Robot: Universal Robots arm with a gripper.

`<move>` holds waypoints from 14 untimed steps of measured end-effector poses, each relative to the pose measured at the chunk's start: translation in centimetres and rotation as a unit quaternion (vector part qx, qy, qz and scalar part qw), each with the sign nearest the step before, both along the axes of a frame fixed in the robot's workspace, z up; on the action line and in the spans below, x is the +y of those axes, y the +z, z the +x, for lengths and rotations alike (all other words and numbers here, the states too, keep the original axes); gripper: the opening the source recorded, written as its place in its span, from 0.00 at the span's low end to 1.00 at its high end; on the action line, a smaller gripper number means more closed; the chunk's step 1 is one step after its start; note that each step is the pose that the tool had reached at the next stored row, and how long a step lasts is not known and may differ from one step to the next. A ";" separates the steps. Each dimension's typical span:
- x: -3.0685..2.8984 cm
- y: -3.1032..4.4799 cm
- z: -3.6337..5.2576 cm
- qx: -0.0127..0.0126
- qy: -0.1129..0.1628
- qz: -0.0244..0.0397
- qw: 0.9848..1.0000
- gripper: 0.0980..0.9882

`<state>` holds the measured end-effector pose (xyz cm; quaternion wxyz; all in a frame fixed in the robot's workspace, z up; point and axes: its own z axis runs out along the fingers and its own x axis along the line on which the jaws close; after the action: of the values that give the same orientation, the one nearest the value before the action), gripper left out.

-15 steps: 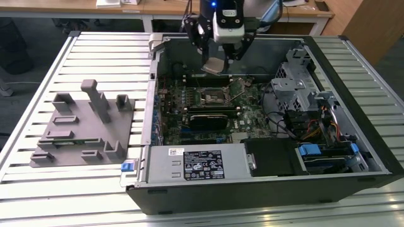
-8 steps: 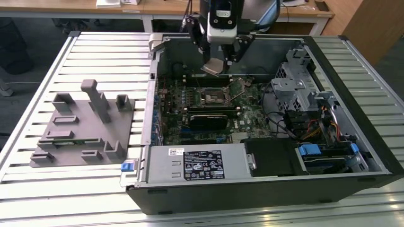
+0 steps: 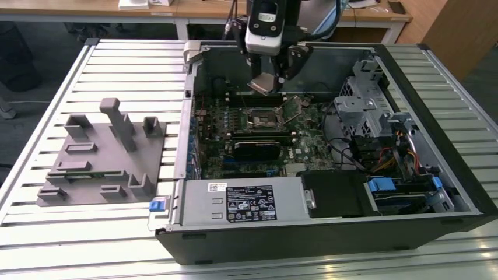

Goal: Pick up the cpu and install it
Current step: 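Place the cpu into insertion slot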

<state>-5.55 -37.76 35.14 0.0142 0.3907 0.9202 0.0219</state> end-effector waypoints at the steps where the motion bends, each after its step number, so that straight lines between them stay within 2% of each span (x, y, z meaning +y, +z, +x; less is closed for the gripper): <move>1: 0.00 -0.02 0.00 0.000 -0.009 0.000 1.000 0.50; 5: 0.00 -0.12 0.00 0.000 -0.045 0.000 0.999 0.50; 8: 0.00 -0.21 0.00 0.000 -0.073 0.000 0.997 0.50; 11: 0.00 -0.29 0.00 0.000 -0.100 0.000 0.995 0.50; 14: 0.00 -0.38 0.00 0.000 -0.127 0.000 0.992 0.50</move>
<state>-5.55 -37.76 34.76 0.0170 0.5040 0.8633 0.0194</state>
